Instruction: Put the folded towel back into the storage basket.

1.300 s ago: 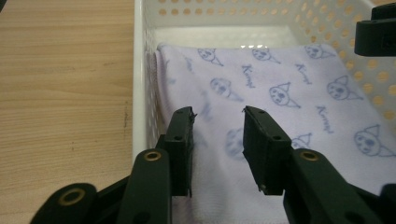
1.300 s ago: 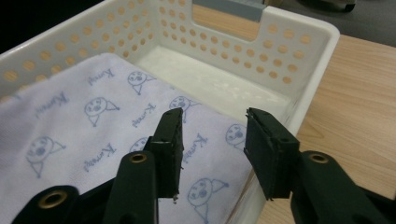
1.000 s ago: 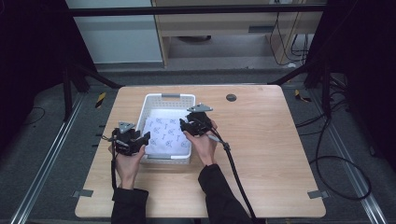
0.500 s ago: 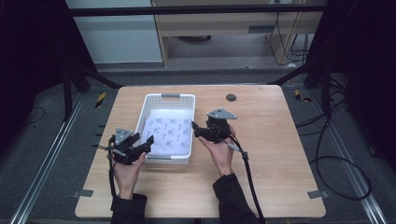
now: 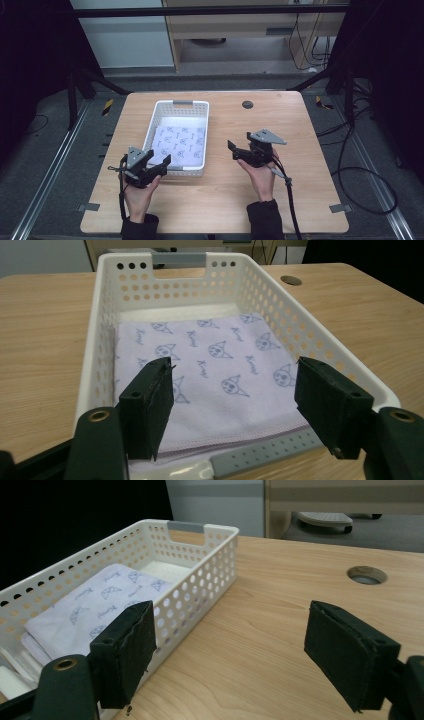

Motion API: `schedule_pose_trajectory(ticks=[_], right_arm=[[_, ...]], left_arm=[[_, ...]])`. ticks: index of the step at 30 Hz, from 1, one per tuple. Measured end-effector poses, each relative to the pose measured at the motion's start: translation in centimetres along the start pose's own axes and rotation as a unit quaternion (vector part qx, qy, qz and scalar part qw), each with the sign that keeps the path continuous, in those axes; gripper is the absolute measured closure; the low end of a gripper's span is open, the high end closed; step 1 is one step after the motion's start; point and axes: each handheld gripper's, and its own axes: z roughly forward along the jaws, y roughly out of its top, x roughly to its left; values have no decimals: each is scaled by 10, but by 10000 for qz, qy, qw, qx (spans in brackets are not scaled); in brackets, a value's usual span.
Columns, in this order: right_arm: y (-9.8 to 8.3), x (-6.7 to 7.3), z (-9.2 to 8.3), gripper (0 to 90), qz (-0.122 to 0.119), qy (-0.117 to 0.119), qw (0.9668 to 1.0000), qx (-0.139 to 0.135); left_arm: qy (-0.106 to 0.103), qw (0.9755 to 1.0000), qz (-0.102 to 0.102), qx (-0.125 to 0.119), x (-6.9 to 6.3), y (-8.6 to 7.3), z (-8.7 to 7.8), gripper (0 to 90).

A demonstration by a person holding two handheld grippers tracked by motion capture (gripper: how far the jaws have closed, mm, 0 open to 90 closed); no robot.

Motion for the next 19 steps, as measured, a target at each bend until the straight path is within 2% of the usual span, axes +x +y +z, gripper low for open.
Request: schedule_pose_trajectory(ticks=[3,10,15,19], right_arm=[[-11,-11,-15,195,15,-68,10000,-41],[-36,-26,-39,183,53,-83,9998,-164],[-56,-36,-50,172,35,-147,9999,-41],[-64,-41,-57,168,50,-185,9998,6]], left_arm=[[-9,9999,135,34,-6,-5,-1,307],[-86,9999,134,30,-10,-19,-4,302],[-50,9997,216,33,-14,-31,-10,299],[-96,9997,217,-1,-16,-37,-14,295]])
